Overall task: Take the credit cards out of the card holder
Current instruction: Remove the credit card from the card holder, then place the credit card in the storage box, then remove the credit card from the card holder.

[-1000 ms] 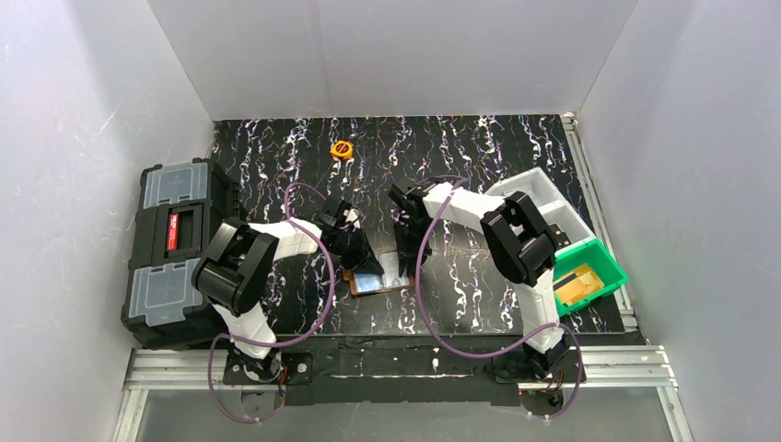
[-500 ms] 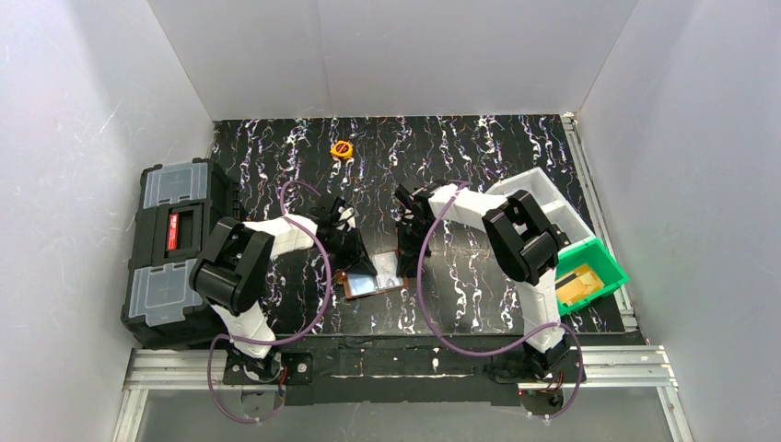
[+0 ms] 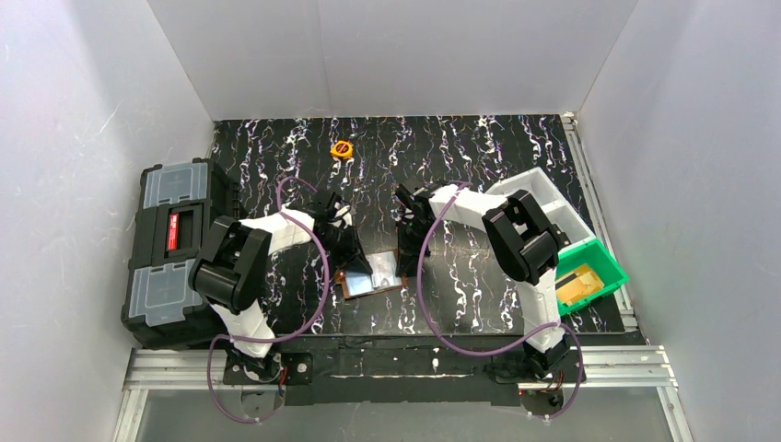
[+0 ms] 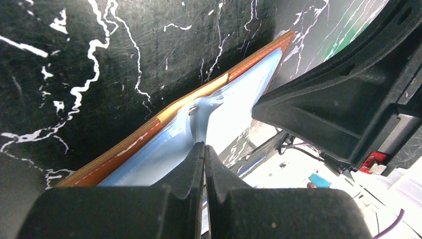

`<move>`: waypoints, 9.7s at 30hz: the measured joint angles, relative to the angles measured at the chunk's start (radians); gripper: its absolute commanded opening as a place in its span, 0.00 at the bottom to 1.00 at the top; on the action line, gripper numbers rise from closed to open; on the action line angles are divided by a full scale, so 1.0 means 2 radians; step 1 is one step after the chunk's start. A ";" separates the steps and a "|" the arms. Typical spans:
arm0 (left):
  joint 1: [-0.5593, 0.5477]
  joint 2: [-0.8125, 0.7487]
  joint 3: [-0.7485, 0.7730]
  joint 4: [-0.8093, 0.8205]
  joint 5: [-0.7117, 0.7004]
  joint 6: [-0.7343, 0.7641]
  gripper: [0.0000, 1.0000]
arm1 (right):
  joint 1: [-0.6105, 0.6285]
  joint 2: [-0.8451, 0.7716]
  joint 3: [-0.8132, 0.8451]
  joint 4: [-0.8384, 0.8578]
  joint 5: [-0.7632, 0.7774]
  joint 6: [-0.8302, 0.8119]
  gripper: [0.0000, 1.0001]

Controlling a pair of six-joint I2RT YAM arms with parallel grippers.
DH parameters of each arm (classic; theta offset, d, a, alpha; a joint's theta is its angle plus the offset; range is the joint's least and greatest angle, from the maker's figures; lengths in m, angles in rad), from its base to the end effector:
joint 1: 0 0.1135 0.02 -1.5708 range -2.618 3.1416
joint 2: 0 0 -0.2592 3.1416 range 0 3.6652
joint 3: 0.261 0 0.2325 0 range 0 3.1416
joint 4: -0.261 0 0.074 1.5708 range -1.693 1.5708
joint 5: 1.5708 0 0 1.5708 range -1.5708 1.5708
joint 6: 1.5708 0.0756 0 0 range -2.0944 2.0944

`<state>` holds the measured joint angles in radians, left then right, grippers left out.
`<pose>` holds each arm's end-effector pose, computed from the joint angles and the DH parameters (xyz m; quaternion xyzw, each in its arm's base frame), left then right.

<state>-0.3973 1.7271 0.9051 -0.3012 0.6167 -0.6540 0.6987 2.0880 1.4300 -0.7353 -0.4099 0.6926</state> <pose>0.2744 -0.1626 0.1235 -0.0521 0.9301 -0.3621 0.0344 0.2776 0.2726 0.1078 0.0210 -0.9752 -0.2112 0.0633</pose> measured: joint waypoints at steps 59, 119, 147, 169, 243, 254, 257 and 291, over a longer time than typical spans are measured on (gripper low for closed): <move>0.075 -0.121 0.001 0.044 0.068 -0.078 0.00 | -0.061 -0.150 -0.163 0.304 -0.114 0.075 0.98; 0.014 -0.111 0.053 -0.010 0.066 -0.036 0.98 | -0.240 -0.287 -0.092 0.058 0.143 0.056 0.01; -0.006 -0.103 0.071 -0.067 0.055 -0.003 0.98 | -0.335 -0.076 0.141 -0.108 0.346 0.005 0.83; -0.008 -0.113 0.014 -0.067 -0.056 -0.040 0.98 | -0.122 -0.167 -0.024 -0.007 0.151 -0.042 0.74; -0.245 0.076 0.200 -0.208 -0.370 0.060 0.54 | -0.100 -0.218 -0.206 0.121 0.082 0.045 0.59; -0.246 0.070 0.199 -0.200 -0.368 0.059 0.54 | -0.100 -0.218 -0.206 0.122 0.081 0.045 0.59; -0.247 0.070 0.198 -0.196 -0.365 0.059 0.54 | -0.100 -0.218 -0.206 0.122 0.081 0.045 0.59; -0.240 0.065 0.178 -0.178 -0.362 0.063 0.00 | -0.084 -0.216 -0.206 0.125 0.065 0.044 0.57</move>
<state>-0.8772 1.8568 1.2613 -0.6579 -0.1066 -0.5282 0.5308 1.6558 1.0180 -0.4854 -0.2798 0.7815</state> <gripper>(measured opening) 0.009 0.580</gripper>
